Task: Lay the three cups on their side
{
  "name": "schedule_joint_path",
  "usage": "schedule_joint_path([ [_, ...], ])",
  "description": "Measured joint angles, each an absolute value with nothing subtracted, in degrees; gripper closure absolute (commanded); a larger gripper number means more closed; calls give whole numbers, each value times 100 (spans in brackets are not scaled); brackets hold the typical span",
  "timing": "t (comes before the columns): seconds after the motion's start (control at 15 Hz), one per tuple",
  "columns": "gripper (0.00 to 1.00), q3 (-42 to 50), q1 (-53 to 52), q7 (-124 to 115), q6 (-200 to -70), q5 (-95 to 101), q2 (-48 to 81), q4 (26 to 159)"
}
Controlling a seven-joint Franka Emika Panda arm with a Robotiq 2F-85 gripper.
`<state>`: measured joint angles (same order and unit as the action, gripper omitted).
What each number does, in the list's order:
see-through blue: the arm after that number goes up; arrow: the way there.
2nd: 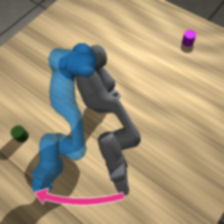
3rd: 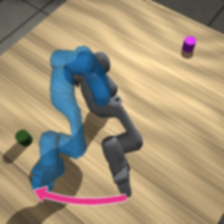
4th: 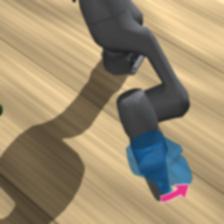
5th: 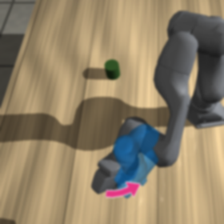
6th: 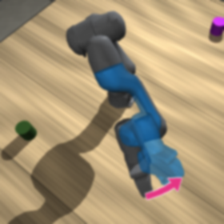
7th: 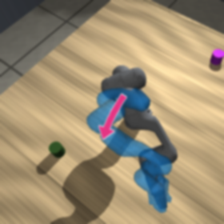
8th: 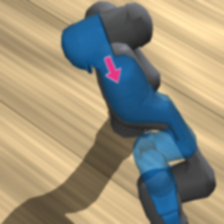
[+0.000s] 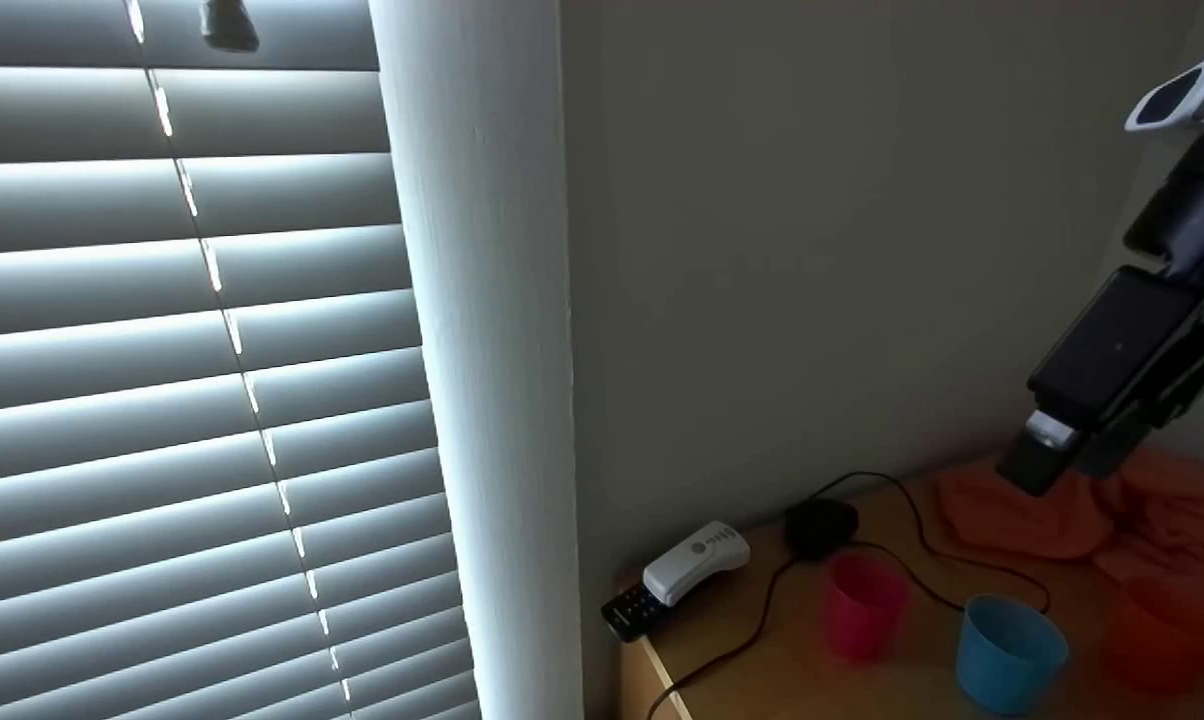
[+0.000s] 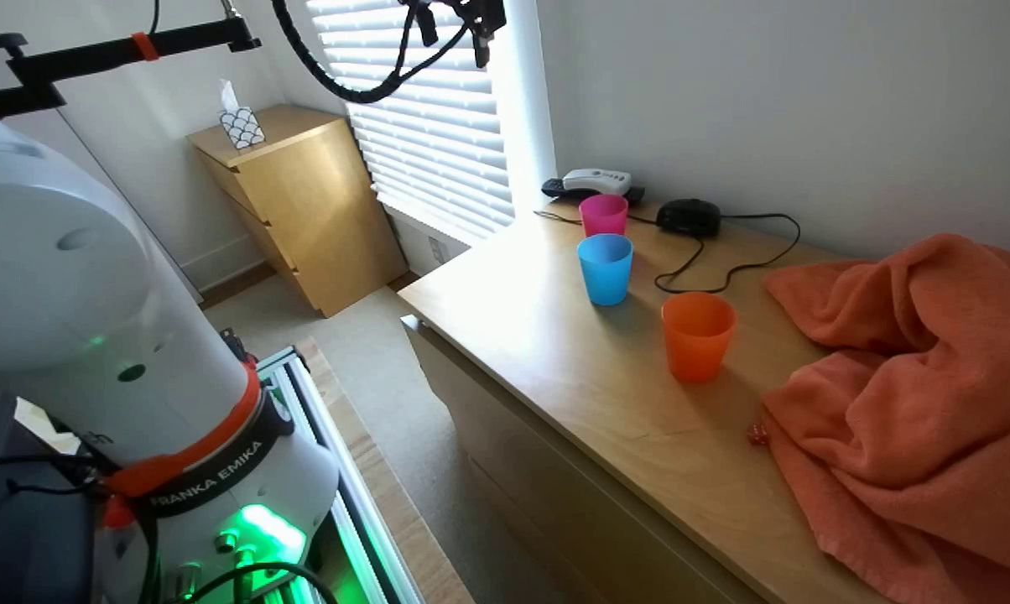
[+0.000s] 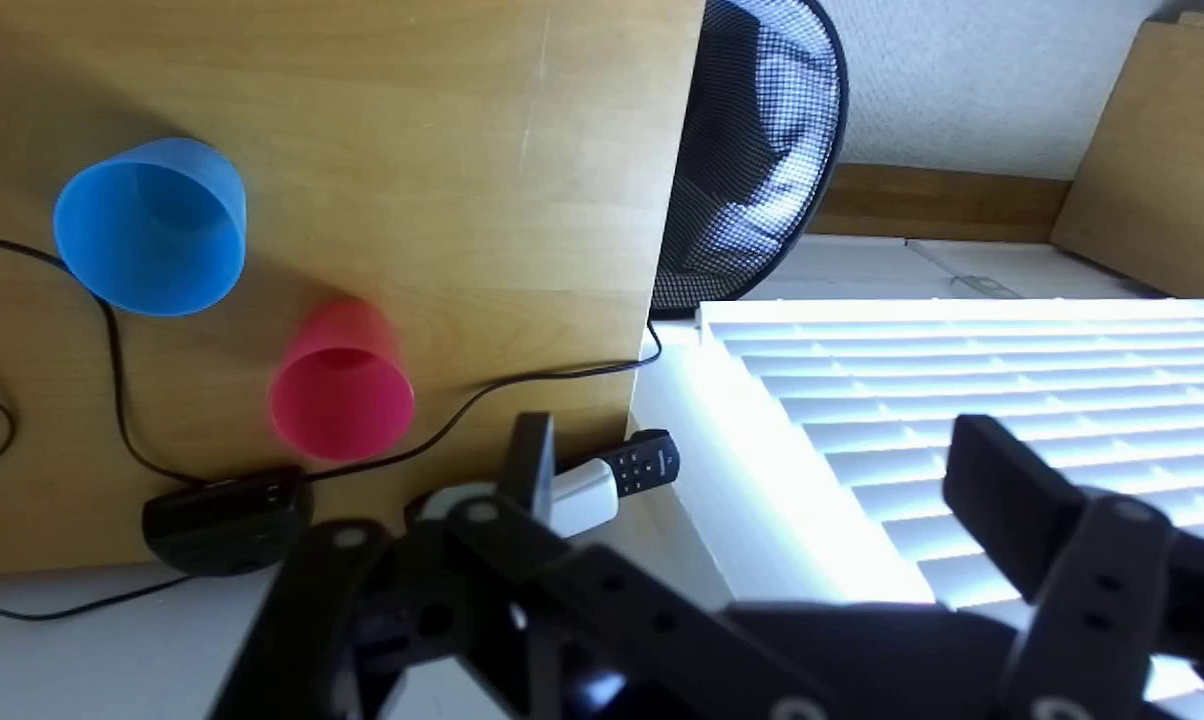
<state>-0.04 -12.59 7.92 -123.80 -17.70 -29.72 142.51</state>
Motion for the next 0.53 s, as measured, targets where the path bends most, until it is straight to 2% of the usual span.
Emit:
schedule_joint_path([
  [0.53, 0, 6, -1153, 769, -12373, -1770, -2929, 14251],
])
